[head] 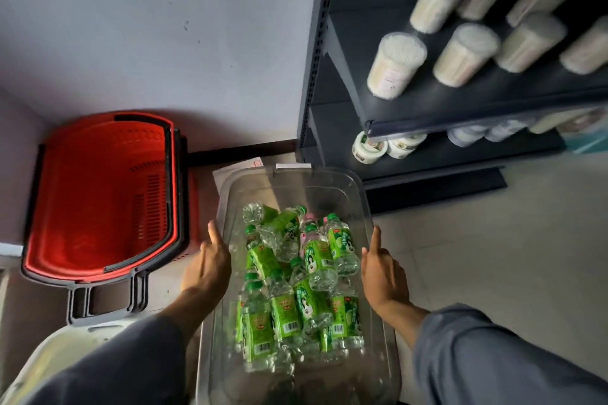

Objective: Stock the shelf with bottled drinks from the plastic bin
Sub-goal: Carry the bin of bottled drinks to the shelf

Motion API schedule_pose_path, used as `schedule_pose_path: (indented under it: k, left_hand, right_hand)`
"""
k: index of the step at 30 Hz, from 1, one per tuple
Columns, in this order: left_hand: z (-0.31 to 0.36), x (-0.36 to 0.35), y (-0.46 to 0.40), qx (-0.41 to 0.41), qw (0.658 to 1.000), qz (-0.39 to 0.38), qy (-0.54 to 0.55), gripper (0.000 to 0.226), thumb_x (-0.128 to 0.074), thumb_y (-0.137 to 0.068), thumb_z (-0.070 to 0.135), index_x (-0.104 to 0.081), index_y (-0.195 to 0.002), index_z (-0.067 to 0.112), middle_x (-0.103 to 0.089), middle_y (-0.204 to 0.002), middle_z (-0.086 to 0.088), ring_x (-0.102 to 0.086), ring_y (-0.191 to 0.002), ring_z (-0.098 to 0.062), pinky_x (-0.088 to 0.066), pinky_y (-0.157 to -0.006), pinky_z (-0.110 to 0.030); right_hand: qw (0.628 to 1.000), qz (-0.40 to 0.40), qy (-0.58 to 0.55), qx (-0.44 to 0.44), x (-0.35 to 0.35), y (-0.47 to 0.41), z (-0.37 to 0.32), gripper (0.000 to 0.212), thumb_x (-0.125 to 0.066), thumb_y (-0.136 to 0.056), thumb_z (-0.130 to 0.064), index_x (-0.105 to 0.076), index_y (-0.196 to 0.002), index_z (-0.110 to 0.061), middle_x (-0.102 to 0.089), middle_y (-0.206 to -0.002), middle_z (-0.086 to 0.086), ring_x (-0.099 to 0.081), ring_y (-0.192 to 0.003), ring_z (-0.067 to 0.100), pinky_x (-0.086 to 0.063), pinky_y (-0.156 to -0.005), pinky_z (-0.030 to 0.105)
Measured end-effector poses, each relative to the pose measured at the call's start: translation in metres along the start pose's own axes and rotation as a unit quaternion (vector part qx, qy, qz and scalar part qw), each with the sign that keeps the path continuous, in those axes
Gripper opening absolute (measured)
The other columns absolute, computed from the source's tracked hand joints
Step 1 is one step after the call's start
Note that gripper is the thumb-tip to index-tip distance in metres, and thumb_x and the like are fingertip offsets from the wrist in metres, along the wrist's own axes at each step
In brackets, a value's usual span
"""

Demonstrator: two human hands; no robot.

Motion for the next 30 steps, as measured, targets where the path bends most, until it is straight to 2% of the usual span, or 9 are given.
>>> schedule_pose_path:
  k: [4,7,10,13,16,20,24,27,30]
  left_hand:
    - [0.032,-0.009,0.007,-0.02,0.999,-0.02,-0.02,0.063,-0.025,-0.102,0.021,0.012,-0.15,0.035,-0.069,-0.096,-0.02,-0.069,-0.073,-0.035,-0.061,-0.067,-0.054]
    - [0.077,-0.002,0.025,-0.025,0.999,-0.013,-0.032,0.06,-0.024,-0.099,0.017,0.0,-0.153,0.027,-0.068,-0.108,-0.02,-0.067,-0.081,-0.035,-0.055,-0.079,-0.048]
    - [0.126,0.0,0.04,-0.054,0.998,-0.002,-0.043,0.052,-0.03,-0.101,0.017,-0.014,-0.15,0.019,-0.065,-0.111,-0.024,-0.059,-0.079,-0.033,-0.046,-0.074,-0.045]
    - [0.17,-0.007,0.051,-0.09,0.994,-0.003,-0.06,0.045,-0.034,-0.097,0.016,-0.021,-0.14,0.022,-0.065,-0.107,-0.026,-0.064,-0.082,-0.039,-0.052,-0.076,-0.048]
    - [0.217,-0.026,0.057,-0.126,0.989,-0.009,-0.074,0.042,-0.037,-0.094,0.017,-0.024,-0.134,0.021,-0.062,-0.107,-0.031,-0.062,-0.086,-0.044,-0.048,-0.072,-0.046]
    - [0.288,-0.063,0.071,-0.189,0.976,-0.038,-0.104,0.049,-0.033,-0.102,0.021,-0.015,-0.147,0.019,-0.062,-0.096,-0.026,-0.056,-0.067,-0.031,-0.046,-0.066,-0.045]
    - [0.352,-0.11,0.09,-0.246,0.956,-0.072,-0.139,0.05,-0.029,-0.105,0.026,-0.006,-0.149,0.026,-0.062,-0.117,-0.03,-0.065,-0.09,-0.044,-0.054,-0.079,-0.057]
    - [0.406,-0.139,0.112,-0.272,0.937,-0.089,-0.203,0.062,-0.033,-0.106,0.02,0.003,-0.156,0.017,-0.056,-0.129,-0.032,-0.062,-0.108,-0.047,-0.049,-0.092,-0.057]
    - [0.462,-0.176,0.136,-0.299,0.919,-0.11,-0.233,0.069,-0.032,-0.106,0.021,0.015,-0.157,0.019,-0.062,-0.122,-0.029,-0.067,-0.1,-0.041,-0.056,-0.085,-0.053]
  right_hand:
    - [0.999,0.008,-0.024,-0.021,0.009,0.0,0.039,0.066,-0.037,-0.108,-0.031,-0.004,-0.16,-0.009,-0.07,-0.096,0.012,-0.066,-0.078,0.029,-0.039,-0.06,0.031]
    - [0.998,0.006,-0.049,-0.049,0.018,-0.002,0.072,0.067,-0.039,-0.107,-0.03,-0.003,-0.16,-0.012,-0.069,-0.098,0.014,-0.066,-0.081,0.034,-0.045,-0.064,0.036]
    - [0.995,0.022,-0.066,-0.071,0.032,-0.002,0.107,0.066,-0.04,-0.106,-0.03,-0.005,-0.16,-0.013,-0.069,-0.096,0.014,-0.065,-0.079,0.033,-0.045,-0.063,0.037]
    - [0.993,0.045,-0.073,-0.085,0.05,0.003,0.144,0.064,-0.038,-0.107,-0.03,-0.007,-0.16,-0.012,-0.069,-0.097,0.015,-0.066,-0.081,0.034,-0.045,-0.064,0.038]
    - [0.99,0.036,-0.068,-0.114,0.06,0.013,0.189,0.066,-0.04,-0.107,-0.024,-0.003,-0.16,-0.01,-0.068,-0.101,0.018,-0.066,-0.085,0.036,-0.046,-0.068,0.041]
    - [0.985,0.046,-0.061,-0.154,0.069,0.027,0.254,0.071,-0.043,-0.106,-0.019,0.003,-0.159,-0.009,-0.068,-0.098,0.018,-0.066,-0.079,0.034,-0.047,-0.064,0.04]
    - [0.98,0.056,-0.051,-0.186,0.075,0.04,0.324,0.07,-0.044,-0.105,-0.018,-0.001,-0.158,-0.007,-0.069,-0.092,0.017,-0.067,-0.072,0.033,-0.055,-0.062,0.042]
    - [0.973,0.064,-0.05,-0.216,0.085,0.052,0.38,0.066,-0.043,-0.106,-0.016,-0.006,-0.158,-0.004,-0.069,-0.092,0.017,-0.068,-0.074,0.034,-0.052,-0.062,0.041]
    - [0.963,0.066,-0.062,-0.254,0.096,0.069,0.441,0.065,-0.043,-0.106,-0.014,-0.006,-0.158,-0.003,-0.069,-0.093,0.017,-0.069,-0.076,0.034,-0.049,-0.062,0.039]
Point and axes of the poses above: each hand's wrist, its own y-axis away from the middle knuckle, its own x-axis out of the back of the hand, z = x × y, the point moved 9 cm from there along -y, towards the middle knuckle
